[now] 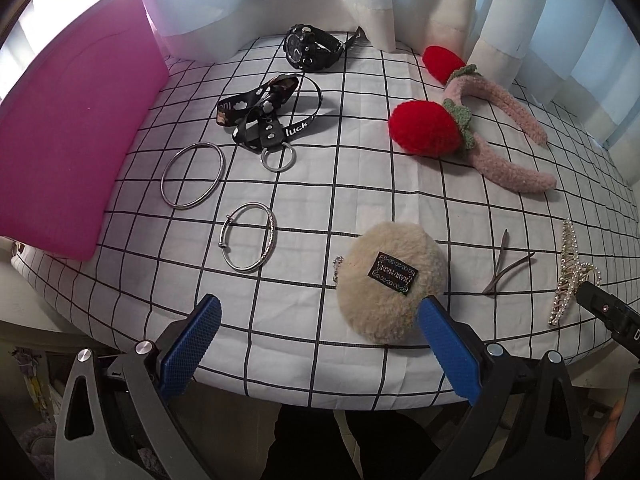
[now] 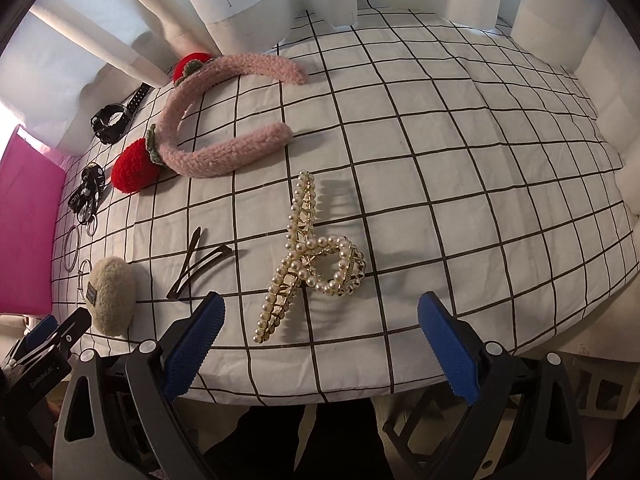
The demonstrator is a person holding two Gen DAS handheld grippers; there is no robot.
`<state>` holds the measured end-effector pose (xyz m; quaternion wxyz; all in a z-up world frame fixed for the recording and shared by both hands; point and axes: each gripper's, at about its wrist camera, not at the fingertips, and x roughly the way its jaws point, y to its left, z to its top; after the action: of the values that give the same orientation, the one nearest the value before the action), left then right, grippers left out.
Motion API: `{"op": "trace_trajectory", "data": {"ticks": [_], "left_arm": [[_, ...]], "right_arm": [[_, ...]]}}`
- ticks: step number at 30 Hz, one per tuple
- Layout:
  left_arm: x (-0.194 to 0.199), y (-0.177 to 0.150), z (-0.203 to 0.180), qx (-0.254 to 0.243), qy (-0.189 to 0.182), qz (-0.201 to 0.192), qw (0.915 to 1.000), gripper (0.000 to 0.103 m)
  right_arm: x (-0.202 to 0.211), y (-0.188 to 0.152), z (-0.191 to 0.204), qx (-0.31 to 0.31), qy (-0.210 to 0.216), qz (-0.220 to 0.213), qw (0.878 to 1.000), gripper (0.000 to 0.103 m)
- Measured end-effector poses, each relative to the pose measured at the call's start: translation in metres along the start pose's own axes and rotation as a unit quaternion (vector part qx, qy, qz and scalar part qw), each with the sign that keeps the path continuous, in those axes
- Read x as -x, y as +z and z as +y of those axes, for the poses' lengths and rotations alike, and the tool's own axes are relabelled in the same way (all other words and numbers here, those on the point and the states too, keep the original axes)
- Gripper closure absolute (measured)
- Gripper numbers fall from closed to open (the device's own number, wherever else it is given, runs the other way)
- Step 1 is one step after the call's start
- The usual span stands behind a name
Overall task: Organize jewelry
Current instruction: 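Grasp the beige powder puff with the left tool while the right tool grasps the pearl claw clip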
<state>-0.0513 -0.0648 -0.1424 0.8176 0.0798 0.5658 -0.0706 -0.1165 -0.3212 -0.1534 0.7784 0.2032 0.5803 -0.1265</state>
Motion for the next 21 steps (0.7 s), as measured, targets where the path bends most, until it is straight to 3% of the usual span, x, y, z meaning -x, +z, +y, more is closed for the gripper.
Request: {"op": "trace_trajectory", "data": {"ticks": [9, 21], "left_arm": [[-0.002, 0.004, -0.018, 0.016, -0.021, -0.018, 0.9995, 0.006], [-0.028, 0.003, -0.034, 0.008, 0.002, -0.015, 0.9999, 0.006]], "right_arm": [[-0.017, 0.009, 0.000, 0.010, -0.001, 0.007, 1.000, 0.010], [-0.042, 0.012, 0.005, 0.048, -0.053, 0.011, 0.997, 0.010]]}}
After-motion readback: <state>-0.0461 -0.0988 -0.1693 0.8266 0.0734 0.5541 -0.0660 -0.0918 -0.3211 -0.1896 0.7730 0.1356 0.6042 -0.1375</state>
